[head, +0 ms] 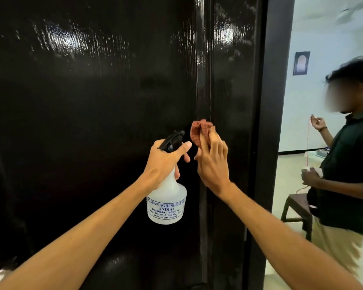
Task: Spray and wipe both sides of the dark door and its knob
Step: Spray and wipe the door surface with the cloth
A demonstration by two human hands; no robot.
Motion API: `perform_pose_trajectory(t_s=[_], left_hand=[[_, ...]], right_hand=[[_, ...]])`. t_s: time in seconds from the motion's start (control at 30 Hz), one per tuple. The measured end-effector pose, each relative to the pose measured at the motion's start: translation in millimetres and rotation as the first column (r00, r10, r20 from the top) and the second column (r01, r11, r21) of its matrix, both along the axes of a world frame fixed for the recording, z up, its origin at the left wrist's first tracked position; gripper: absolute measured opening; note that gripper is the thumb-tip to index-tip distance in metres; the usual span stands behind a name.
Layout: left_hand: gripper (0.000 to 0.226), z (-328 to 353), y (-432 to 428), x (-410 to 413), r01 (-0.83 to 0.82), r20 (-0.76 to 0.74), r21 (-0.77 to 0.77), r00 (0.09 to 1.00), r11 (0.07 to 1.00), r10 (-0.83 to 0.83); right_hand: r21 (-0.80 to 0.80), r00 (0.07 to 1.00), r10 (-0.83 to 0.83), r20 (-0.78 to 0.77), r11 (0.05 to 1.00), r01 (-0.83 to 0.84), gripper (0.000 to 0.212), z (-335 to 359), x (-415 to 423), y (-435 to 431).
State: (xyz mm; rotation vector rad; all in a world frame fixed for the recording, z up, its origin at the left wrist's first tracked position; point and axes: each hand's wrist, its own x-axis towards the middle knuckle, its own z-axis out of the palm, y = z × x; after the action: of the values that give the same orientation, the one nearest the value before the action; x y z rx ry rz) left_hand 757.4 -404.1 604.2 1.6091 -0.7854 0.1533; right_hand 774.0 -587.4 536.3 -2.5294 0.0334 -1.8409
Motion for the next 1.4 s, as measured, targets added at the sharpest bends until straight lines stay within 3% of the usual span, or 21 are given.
perform_pose_trajectory(t_s=[0.13, 0.27, 0.5, 0.77, 0.87, 0.93, 1.03, 1.13, 1.3, 1.4], left_hand=[[0.026, -24.0, 0.2, 1.1, -0.008, -0.008, 0.048, 1.0, 0.999, 0.009], [0.025, -44.8, -0.6, -1.9, -0.021, -0.013, 0.043, 1.0, 0.999, 0.022], [0.022, -123.3, 8.2, -12.2, -0.039, -0.125, 0.046, 0.991, 0.998, 0.045], [0.018, -174.3, 6.3, -10.5, -0.048, -0.162, 0.115, 0.985, 0.992, 0.067], [0.016, -201.8, 8.1, -19.7, -0.055, -0.18, 0.106, 0.981, 0.993, 0.073], [0.017, -222.4, 7.5, -21.7, -0.06, -0.211, 0.119, 0.974, 0.991, 0.084], [0.017, -238.3, 9.9, -25.3, -0.051, -0.225, 0.132, 0.971, 0.99, 0.08], [0.016, -260.2, 12.4, -30.4, -0.055, -0.266, 0.181, 0.959, 0.982, 0.102], [0.013, -273.5, 20.5, -30.5, -0.071, -0.264, 0.192, 0.957, 0.979, 0.122], [0.012, -292.4, 22.6, -33.6, -0.063, -0.296, 0.199, 0.947, 0.978, 0.121]], right_hand=[[-0.087, 0.998, -0.026, -0.063, 0.996, 0.021, 0.071, 5.1, -9.6, -8.7], [-0.017, 0.998, -0.032, -0.049, 0.999, 0.031, 0.076, 28.5, -11.7, -3.6], [0.029, 0.971, 0.065, -0.23, 0.998, -0.06, 0.067, -170.1, -50.8, 13.5], [0.108, 0.982, 0.18, -0.049, 0.979, -0.174, 0.061, -104.7, -18.6, -0.4], [0.155, 0.98, 0.134, -0.147, 0.982, -0.111, 0.069, -191.4, -32.8, 15.1], [0.211, 0.939, 0.144, -0.312, 0.974, -0.079, 0.086, -265.5, -50.6, 22.5], [0.323, 0.884, 0.212, -0.417, 0.943, -0.074, 0.103, -316.2, -66.7, 29.0], [0.488, 0.875, 0.343, -0.34, 0.86, -0.148, 0.093, -318.4, -66.3, 36.7], [0.542, 0.945, 0.319, -0.072, 0.808, -0.231, 0.06, -279.0, -49.6, 38.6], [0.67, 0.944, 0.312, -0.108, 0.725, -0.163, 0.054, -317.0, -54.2, 52.6]])
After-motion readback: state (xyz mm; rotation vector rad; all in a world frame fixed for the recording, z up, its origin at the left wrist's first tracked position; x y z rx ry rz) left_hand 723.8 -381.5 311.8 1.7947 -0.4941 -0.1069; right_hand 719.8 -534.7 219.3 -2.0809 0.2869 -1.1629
